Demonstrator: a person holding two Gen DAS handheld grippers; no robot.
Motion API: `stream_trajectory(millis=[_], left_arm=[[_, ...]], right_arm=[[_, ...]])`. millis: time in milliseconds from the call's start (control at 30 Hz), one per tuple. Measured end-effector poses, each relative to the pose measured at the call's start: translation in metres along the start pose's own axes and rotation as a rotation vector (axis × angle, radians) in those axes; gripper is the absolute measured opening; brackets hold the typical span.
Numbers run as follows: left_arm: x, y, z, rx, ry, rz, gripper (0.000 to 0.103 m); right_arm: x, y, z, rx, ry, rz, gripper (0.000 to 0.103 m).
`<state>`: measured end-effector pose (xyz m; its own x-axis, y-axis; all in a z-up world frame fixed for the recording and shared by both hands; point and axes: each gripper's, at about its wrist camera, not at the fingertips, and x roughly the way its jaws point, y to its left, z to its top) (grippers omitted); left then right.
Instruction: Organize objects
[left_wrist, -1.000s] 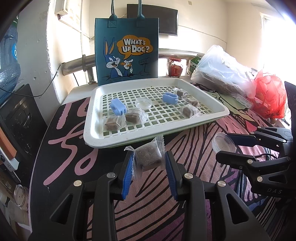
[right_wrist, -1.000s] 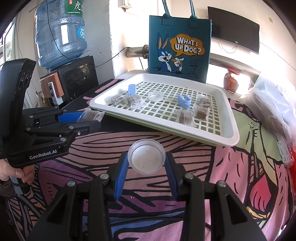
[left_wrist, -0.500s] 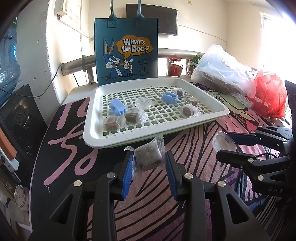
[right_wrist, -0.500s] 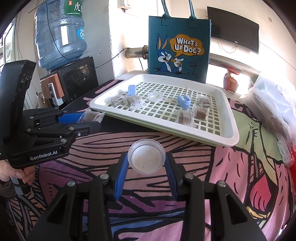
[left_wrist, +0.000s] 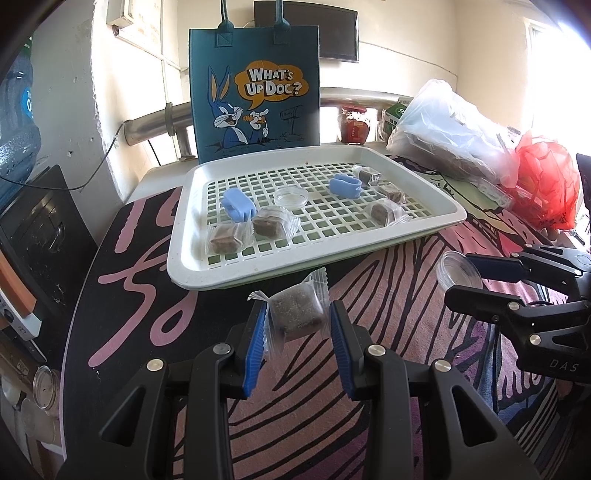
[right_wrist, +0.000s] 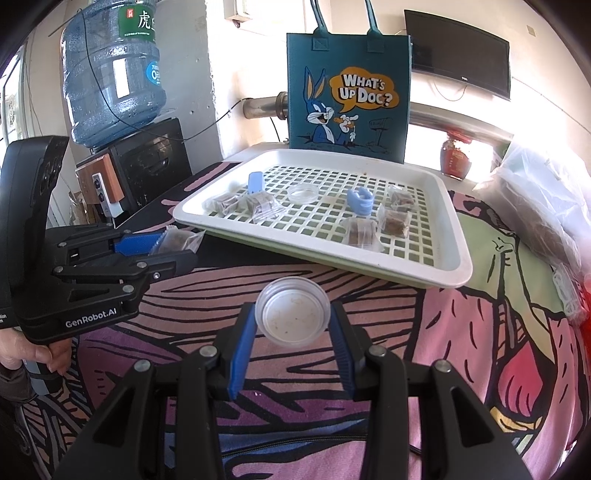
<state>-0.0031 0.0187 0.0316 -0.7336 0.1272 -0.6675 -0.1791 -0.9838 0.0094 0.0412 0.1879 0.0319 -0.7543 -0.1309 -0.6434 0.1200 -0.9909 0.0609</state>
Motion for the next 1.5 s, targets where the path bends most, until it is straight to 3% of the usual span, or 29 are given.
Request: stream_trajectory(millis=[200,433,633,800,900,1067,1267,1367,1433,1500], left_arm=[[-0.005,0.017,0.008,-0.060,0.032,-0.058,0.033],[-0.032,0.055,0.055,-0.042,-0.066,0.029,0.033],[-0.011,0.069,0.110,-0.015,-0.073,0.038,0.033],[0.048,0.078,0.149,-0.089,0.001,-0.031,0.033],[0.092,0.079,0.160,-0.115,0.060,-0.006,0.033],[0.149,0.083,0.159,-0.179,0.158,0.011,0.033],[0.175,0.076,0.149,-0.171,0.249,0.023,0.034],[0.172,0.080,0.151,-0.201,0.247,0.012,0.042],[0.175,0.084,0.151,-0.220,0.271,-0.009,0.058],[0.168,0.086,0.151,-0.233,0.257,0.000,0.067]], right_arm=[[-0.005,-0.012,0.005,0.050,0.000,0.020,0.039],[-0.049,-0.049,0.047,0.061,-0.111,-0.027,0.039],[-0.055,-0.085,0.101,0.041,-0.153,-0.038,0.039],[-0.014,-0.098,0.146,0.039,-0.106,-0.035,0.039],[0.034,-0.101,0.162,0.037,-0.024,-0.041,0.039],[0.122,-0.104,0.170,0.087,0.108,-0.057,0.039],[0.187,-0.112,0.165,0.130,0.257,-0.117,0.039],[0.201,-0.113,0.160,0.124,0.304,-0.167,0.040],[0.200,-0.114,0.160,0.134,0.311,-0.169,0.040],[0.193,-0.117,0.164,0.174,0.299,-0.147,0.043]])
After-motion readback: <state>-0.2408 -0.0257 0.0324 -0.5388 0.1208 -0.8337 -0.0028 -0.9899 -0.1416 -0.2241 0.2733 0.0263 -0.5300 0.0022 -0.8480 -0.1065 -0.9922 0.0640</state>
